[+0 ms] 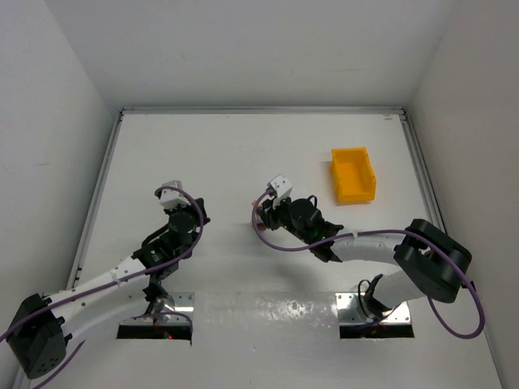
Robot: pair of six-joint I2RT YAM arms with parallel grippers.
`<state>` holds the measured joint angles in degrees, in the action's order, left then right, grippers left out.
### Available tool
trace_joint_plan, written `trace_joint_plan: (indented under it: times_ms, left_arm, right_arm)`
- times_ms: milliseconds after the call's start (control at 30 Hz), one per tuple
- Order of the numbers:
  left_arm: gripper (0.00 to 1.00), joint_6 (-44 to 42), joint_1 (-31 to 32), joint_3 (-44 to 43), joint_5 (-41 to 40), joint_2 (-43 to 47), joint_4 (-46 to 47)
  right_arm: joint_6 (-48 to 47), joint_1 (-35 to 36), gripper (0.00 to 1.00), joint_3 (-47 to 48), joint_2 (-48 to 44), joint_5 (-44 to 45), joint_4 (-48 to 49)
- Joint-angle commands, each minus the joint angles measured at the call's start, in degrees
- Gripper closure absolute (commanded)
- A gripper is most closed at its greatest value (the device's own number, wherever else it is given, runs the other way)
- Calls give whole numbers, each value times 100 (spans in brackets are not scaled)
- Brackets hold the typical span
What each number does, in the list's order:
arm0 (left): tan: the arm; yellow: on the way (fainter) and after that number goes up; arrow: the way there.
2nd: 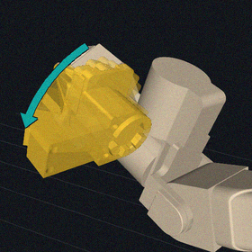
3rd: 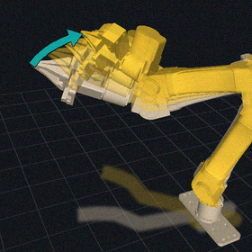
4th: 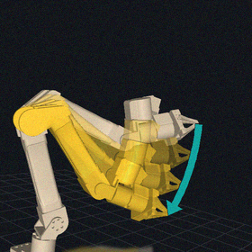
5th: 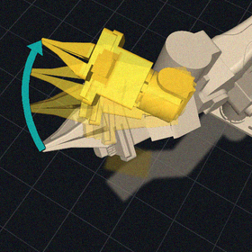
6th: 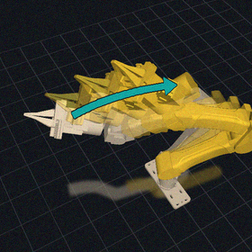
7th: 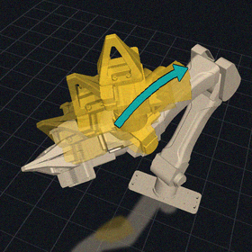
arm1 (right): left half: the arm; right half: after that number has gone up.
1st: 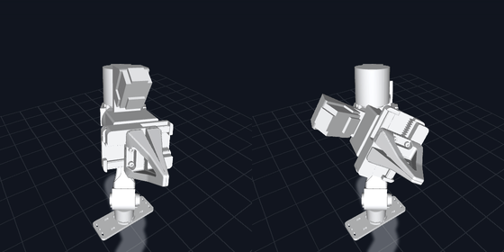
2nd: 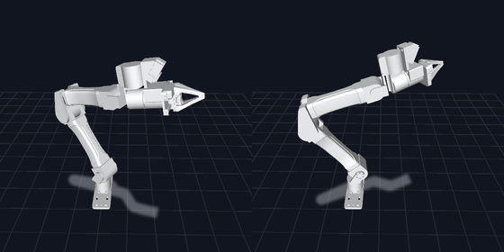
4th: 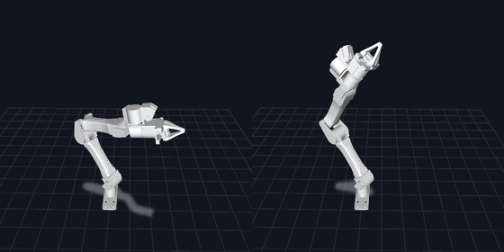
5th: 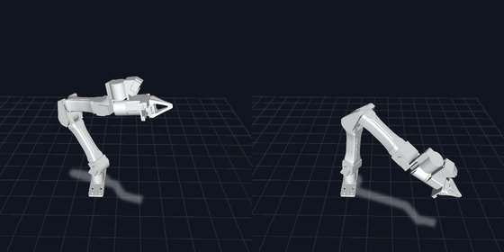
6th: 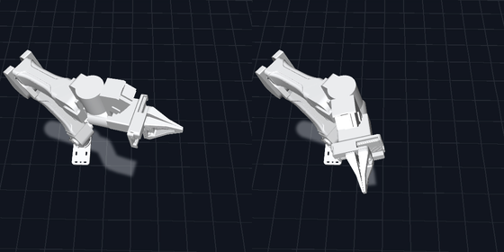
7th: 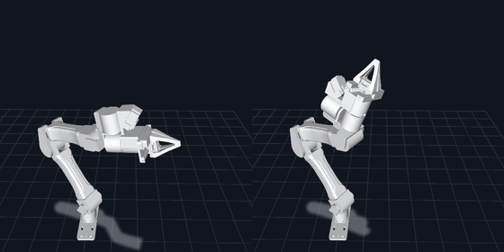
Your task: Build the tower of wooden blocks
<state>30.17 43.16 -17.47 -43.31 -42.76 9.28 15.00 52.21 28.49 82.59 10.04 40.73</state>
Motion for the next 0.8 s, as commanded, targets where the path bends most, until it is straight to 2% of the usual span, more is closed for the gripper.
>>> trace_joint_plan:
  times_ms: [0, 133, 267, 600, 633, 733, 767]
  left_arm:
    - [100, -64, 70, -204, -37, 5, 259]
    - [100, -64, 70, -204, -37, -4, 259]
    - [100, -64, 70, -204, -37, -4, 267]
    - [100, -82, 70, -204, -28, 5, 267]
    - [100, -91, 70, -186, -28, 14, 276]
    - [100, -126, 70, -195, -28, 14, 294]
    - [100, -134, 70, -195, -28, 22, 294]
  right_arm:
    - [20, -17, 73, 25, 29, 33, 321]
    - [20, -9, 72, 25, 12, 24, 330]
    - [20, -9, 65, 43, -58, 33, 330]
    - [20, -17, 24, 174, -409, 129, 129]
    - [11, -9, 16, 209, -454, 164, 67]
    - [-68, -17, 1, 315, -734, 287, -179]
    - [-146, -9, 1, 350, -831, 357, -258]
